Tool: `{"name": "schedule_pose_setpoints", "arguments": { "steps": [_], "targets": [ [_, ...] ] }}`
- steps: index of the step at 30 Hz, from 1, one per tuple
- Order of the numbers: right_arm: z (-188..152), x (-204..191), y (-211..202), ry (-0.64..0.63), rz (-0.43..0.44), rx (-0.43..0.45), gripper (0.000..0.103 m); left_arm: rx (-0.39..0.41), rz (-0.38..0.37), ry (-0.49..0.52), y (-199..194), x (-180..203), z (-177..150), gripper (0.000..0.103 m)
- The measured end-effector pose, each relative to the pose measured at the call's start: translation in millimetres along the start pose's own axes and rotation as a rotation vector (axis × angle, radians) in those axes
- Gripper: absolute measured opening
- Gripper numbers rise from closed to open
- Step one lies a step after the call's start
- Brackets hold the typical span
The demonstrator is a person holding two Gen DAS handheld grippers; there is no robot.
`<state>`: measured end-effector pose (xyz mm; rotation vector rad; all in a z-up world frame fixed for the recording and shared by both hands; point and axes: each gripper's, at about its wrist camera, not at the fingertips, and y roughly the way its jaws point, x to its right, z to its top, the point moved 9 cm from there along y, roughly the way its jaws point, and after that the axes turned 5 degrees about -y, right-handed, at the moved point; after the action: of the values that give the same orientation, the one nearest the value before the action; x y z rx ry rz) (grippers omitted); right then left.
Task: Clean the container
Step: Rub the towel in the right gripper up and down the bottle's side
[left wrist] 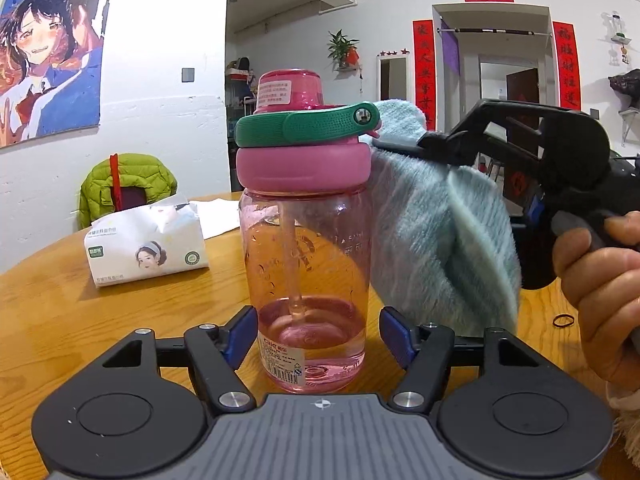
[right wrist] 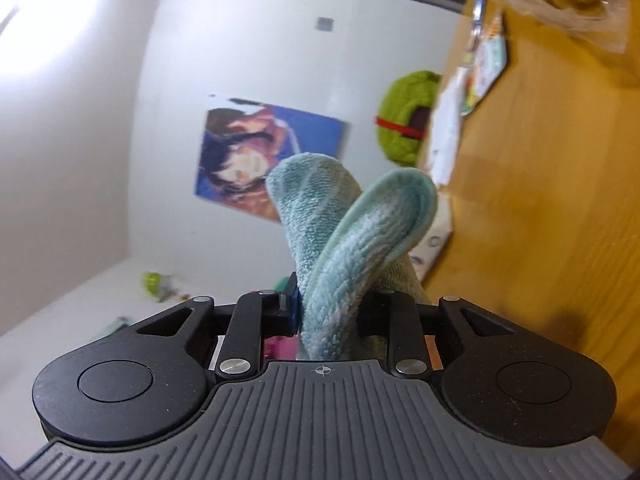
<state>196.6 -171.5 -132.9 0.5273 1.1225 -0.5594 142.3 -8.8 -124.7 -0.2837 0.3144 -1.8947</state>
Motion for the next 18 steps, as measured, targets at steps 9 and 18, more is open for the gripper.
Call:
{"name": "schedule_pose_setpoints", "arguments": {
  "steps": [9,18],
  "targets": [
    [-10,38,14,-0.004,-0.282,-0.097,0.028,0.000,0.001,-0.012,-1,-2,0,0.065],
    [-5,21,20,0.022,-0.130,-0.065,0.028,-0.003,0.007,-0.011,0,-3,0,0.065]
  ]
}}
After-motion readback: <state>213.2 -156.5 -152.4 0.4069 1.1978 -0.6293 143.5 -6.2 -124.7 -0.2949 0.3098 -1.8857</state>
